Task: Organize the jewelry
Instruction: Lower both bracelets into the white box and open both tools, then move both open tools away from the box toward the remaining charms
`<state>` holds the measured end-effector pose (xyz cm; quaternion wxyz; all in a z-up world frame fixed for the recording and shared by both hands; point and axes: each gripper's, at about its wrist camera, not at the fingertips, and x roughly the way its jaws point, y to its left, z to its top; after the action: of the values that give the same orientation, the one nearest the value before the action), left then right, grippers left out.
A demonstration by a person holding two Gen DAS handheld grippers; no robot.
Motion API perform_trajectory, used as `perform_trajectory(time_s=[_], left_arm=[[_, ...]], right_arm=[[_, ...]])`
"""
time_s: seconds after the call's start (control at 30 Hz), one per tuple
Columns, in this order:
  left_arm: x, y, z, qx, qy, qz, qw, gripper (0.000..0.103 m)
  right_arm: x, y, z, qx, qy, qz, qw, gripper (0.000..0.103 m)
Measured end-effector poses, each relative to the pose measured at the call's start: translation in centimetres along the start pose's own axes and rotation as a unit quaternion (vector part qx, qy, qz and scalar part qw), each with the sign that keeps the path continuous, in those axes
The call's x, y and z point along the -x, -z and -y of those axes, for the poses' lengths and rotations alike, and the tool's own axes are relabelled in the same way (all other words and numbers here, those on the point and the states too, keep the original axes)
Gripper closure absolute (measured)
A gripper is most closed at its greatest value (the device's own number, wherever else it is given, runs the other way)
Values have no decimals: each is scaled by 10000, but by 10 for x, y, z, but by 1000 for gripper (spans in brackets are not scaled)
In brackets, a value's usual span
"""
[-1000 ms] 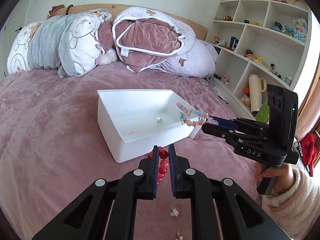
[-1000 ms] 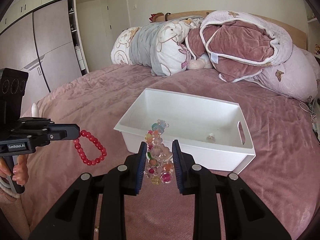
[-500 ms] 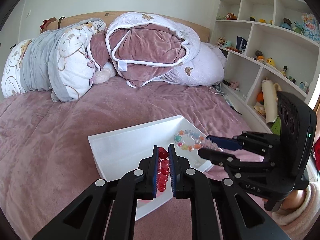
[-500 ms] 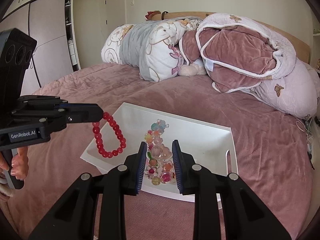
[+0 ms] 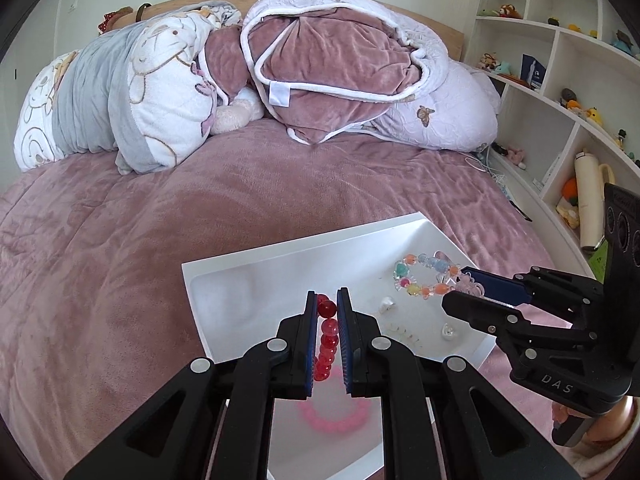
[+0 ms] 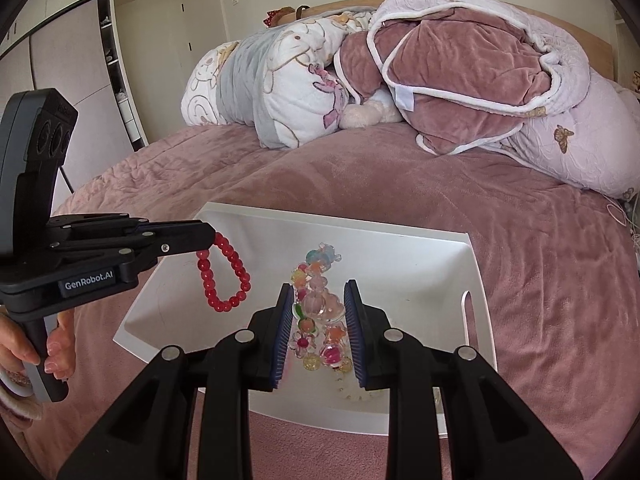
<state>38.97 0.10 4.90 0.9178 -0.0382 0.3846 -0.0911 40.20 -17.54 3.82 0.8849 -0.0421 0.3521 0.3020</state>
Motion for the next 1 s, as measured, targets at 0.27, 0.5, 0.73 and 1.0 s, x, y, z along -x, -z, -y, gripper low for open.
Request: perform_trajectory(time_s=[0.27, 0.5, 0.73, 1.0], left_arm=[[3, 7, 4, -97, -215, 81, 9997, 75], [25, 12, 15, -354, -378, 310, 9982, 48], [55, 22, 22, -472, -341, 416, 9974, 47], [100, 53, 26, -656, -422, 582, 9953, 35]], right_arm=[[5, 3, -8, 2, -183, 88, 9998, 66], [21, 6, -14, 89, -86, 165, 9998, 51], [46, 9, -26, 176, -13, 306, 9994, 42], [77, 30, -51, 454, 56, 355, 9983, 33]])
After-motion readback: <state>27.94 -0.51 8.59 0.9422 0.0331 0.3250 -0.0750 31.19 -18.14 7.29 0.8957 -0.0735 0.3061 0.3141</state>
